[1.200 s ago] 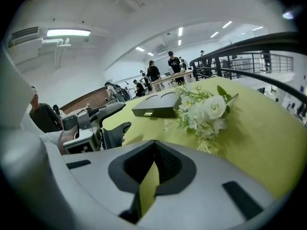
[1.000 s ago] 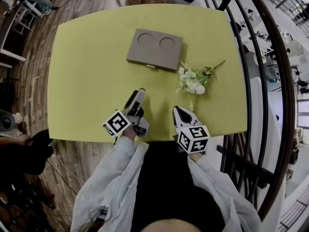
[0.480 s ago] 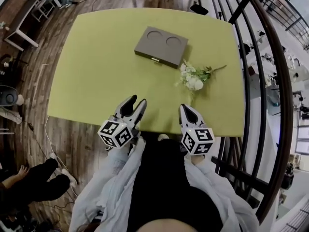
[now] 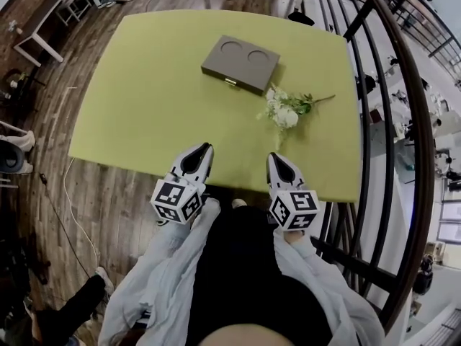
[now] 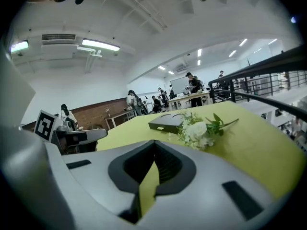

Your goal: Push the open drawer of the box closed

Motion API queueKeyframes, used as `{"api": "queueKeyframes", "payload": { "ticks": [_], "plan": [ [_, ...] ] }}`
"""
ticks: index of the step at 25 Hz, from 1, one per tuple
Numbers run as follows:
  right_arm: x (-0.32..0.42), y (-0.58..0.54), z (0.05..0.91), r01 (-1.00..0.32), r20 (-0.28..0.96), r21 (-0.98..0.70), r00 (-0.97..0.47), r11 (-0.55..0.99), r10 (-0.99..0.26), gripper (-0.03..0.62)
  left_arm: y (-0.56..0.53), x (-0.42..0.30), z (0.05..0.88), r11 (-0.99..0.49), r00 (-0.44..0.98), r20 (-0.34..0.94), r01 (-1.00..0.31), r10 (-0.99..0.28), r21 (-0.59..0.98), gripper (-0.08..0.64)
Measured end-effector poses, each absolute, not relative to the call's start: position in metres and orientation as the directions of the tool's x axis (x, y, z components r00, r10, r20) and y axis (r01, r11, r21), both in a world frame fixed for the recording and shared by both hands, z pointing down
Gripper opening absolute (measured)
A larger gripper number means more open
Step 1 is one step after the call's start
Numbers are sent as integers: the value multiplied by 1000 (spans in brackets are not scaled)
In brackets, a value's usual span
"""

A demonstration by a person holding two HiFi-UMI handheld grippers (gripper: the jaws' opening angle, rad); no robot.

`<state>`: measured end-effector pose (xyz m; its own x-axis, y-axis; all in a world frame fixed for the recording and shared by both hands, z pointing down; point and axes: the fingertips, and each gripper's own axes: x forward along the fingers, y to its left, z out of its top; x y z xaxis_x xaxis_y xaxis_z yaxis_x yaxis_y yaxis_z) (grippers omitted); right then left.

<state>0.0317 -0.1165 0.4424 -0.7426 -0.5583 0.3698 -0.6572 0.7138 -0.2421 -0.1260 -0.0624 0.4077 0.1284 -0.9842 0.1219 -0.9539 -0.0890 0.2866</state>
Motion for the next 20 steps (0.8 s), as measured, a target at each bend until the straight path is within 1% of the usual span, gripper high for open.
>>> {"api": "queueKeyframes", "payload": {
  "ticks": [4,10,14,20],
  "plan": [
    [39,-122,434,-662,331,-236,-743,712,-581,6,-63,-117,407,-86,120,134,-968,-984,236,18],
    [46,-124,424,-666,288,-191,-741,721,-607,6,-61,-110,406,-82,113,128,-971,-985,223,15],
    [48,-127,423,-672,283,-183,-735,717,-617,6,-60,-109,405,-78,108,119,-969,-987,234,15],
    [45,-121,424,-651,287,-183,-752,736,-594,6,-56,-105,407,-74,107,127,-967,-986,246,15]
  ]
}}
